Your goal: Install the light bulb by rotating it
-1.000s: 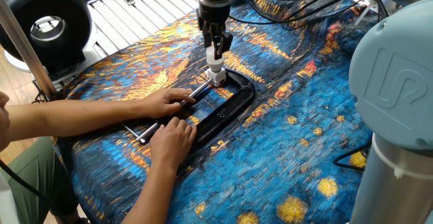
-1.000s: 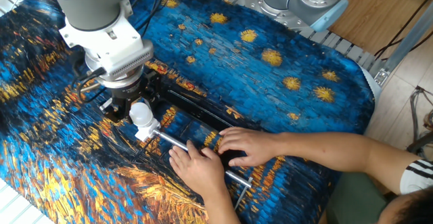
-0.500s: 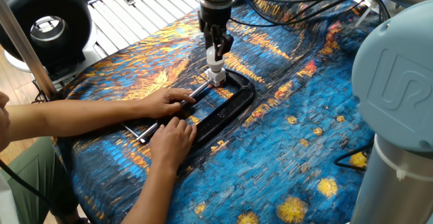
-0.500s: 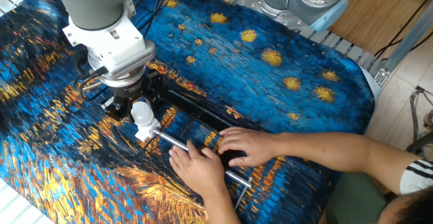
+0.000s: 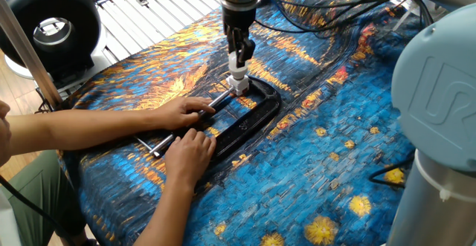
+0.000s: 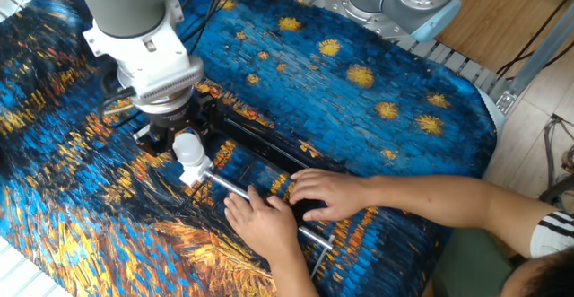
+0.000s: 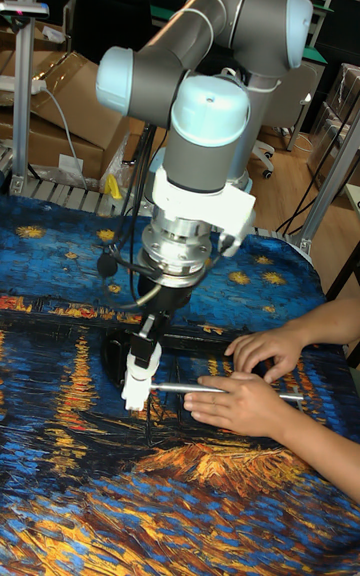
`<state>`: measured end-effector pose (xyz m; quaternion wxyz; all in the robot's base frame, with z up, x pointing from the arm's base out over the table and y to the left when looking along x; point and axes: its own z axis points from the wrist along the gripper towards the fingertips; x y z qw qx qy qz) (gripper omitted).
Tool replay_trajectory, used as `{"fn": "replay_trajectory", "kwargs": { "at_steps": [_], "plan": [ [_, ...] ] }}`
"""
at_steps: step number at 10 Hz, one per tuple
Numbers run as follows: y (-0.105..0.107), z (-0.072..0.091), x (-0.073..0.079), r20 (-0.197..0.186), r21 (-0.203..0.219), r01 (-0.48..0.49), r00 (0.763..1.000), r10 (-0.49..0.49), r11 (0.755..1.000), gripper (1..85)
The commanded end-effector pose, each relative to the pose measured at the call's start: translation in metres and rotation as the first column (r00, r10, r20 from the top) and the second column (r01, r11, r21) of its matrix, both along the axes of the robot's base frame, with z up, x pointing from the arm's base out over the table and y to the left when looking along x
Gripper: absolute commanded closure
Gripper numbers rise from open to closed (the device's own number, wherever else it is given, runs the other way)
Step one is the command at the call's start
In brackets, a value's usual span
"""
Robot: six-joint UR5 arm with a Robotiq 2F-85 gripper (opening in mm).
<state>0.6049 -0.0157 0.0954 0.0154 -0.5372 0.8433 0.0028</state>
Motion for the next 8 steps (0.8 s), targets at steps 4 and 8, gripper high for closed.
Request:
{"fn": "replay_trajectory", "kwargs": {
  "at_steps": [4, 8],
  "plan": [
    [-0.017, 0.017, 0.012, 0.018, 0.009, 0.409, 0.912, -0.41, 0.912, 67.0],
    [-0.015, -0.001, 0.021, 0.031, 0.087, 0.674, 0.734, -0.679, 0.733, 70.0]
  ]
}}
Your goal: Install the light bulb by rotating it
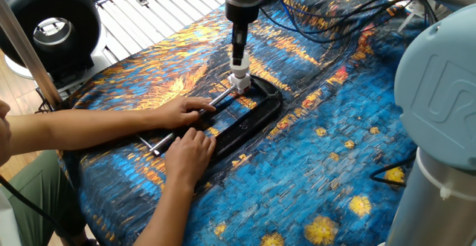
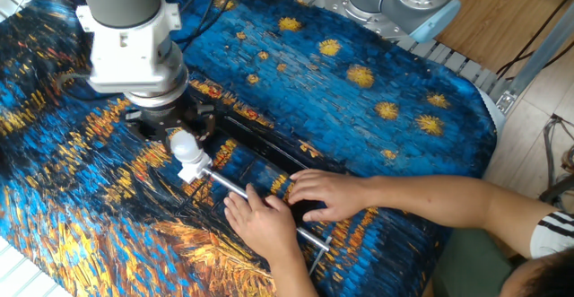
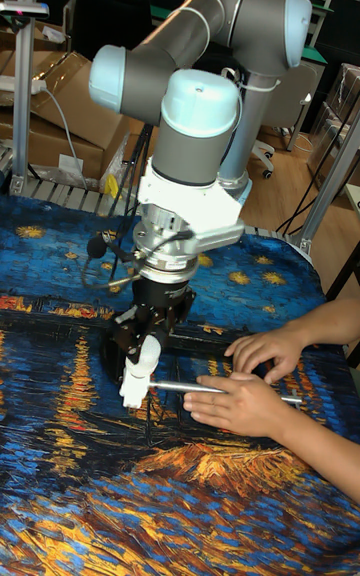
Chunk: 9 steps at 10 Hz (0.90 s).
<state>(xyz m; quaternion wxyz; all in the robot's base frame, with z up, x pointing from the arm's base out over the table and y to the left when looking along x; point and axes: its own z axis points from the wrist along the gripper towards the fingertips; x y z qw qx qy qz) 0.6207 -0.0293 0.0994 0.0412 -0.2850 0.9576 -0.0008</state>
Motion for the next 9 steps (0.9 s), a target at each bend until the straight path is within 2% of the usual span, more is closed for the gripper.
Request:
{"fn": "replay_trajectory", "kwargs": {
  "at_steps": [1, 3, 6, 7, 9],
  "plan": [
    [-0.002, -0.009, 0.005, 0.026, 0.06, 0.213, 0.976, -0.215, 0.975, 70.0],
    [-0.005, -0.013, 0.006, 0.029, 0.063, 0.243, 0.969, -0.245, 0.968, 70.3],
    [-0.018, 0.003, 0.0, -0.017, 0.066, 0.282, 0.959, -0.281, 0.957, 69.0],
    [-0.018, 0.003, -0.007, -0.046, 0.058, 0.291, 0.956, -0.288, 0.955, 62.0],
    [0.002, -0.005, -0.021, -0.098, 0.082, 0.277, 0.958, -0.269, 0.957, 35.7]
  ]
}}
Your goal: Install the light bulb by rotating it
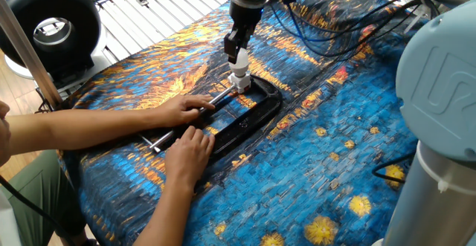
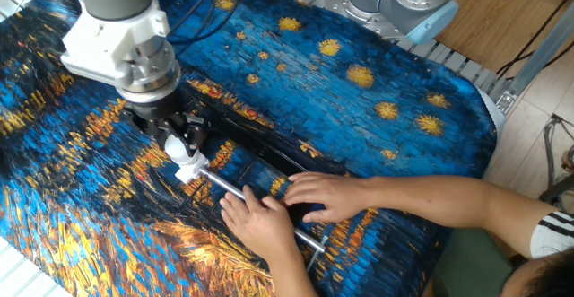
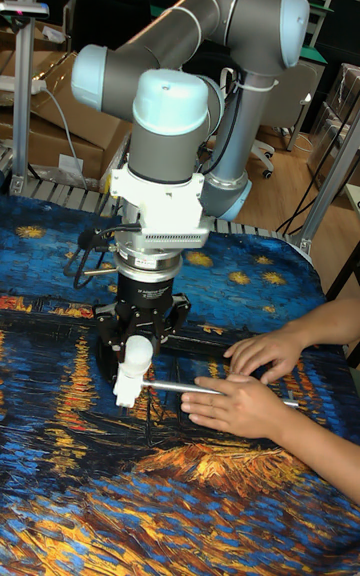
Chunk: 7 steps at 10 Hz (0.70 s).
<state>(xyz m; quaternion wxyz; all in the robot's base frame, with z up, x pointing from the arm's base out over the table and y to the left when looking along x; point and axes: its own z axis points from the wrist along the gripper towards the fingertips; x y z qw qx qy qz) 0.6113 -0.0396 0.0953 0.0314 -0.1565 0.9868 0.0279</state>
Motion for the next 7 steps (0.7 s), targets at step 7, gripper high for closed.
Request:
{"fn": "replay_trajectory", "kwargs": {
  "at_steps": [7],
  "plan": [
    [0.021, 0.013, -0.032, -0.128, 0.051, -0.119, 0.984, 0.124, 0.992, 24.0]
  ]
}}
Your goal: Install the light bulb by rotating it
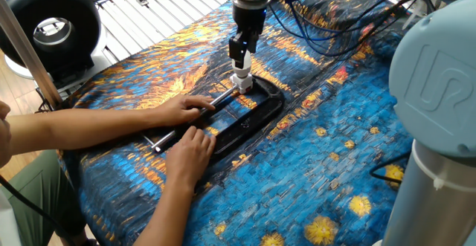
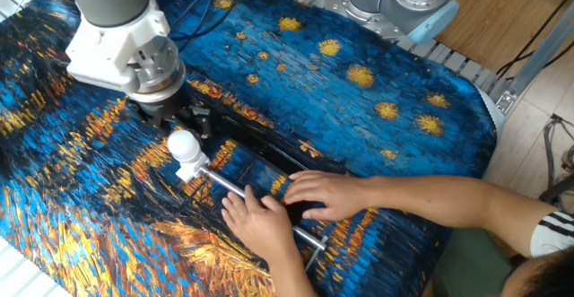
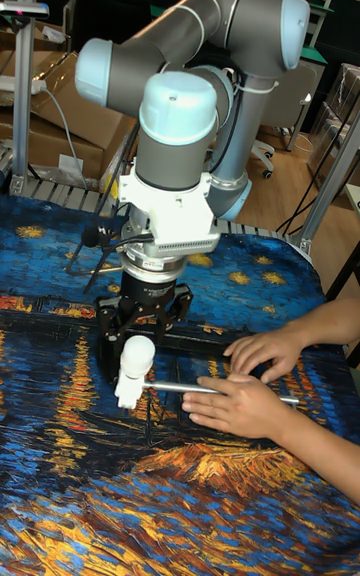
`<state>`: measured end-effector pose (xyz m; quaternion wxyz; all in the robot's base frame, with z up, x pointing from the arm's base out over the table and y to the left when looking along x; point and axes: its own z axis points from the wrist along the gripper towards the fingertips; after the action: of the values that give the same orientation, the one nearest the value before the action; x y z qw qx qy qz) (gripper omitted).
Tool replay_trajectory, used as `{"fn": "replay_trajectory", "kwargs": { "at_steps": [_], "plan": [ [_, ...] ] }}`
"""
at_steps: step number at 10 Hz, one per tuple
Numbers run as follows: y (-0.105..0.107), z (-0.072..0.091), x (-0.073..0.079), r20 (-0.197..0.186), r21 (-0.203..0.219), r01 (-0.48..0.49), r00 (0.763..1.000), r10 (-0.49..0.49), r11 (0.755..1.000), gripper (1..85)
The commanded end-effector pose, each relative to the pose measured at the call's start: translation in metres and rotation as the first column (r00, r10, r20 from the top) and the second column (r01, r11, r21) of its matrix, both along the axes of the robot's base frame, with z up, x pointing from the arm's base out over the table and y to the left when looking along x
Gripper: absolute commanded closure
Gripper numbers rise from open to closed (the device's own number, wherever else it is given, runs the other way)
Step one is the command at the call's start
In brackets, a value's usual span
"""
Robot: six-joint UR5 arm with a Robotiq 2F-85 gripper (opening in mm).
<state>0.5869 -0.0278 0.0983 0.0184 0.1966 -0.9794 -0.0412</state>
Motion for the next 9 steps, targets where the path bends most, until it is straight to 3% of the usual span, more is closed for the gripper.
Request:
{"fn": "replay_trajectory", "kwargs": {
  "at_steps": [1, 3, 5, 7, 8, 9],
  "plan": [
    [0.008, 0.015, -0.006, -0.031, 0.03, -0.084, 0.996, 0.085, 0.996, 25.3],
    [0.009, 0.026, -0.003, -0.006, 0.03, -0.225, 0.974, 0.225, 0.974, 27.3],
    [0.006, 0.032, 0.012, 0.036, -0.022, -0.408, 0.912, 0.408, 0.913, 27.3],
    [0.007, 0.04, 0.017, 0.029, -0.056, -0.496, 0.867, 0.498, 0.867, 28.0],
    [-0.001, 0.042, 0.025, 0.028, -0.107, -0.526, 0.847, 0.531, 0.844, 28.7],
    [-0.004, 0.044, 0.03, 0.033, -0.128, -0.522, 0.847, 0.53, 0.843, 32.3]
  ]
}}
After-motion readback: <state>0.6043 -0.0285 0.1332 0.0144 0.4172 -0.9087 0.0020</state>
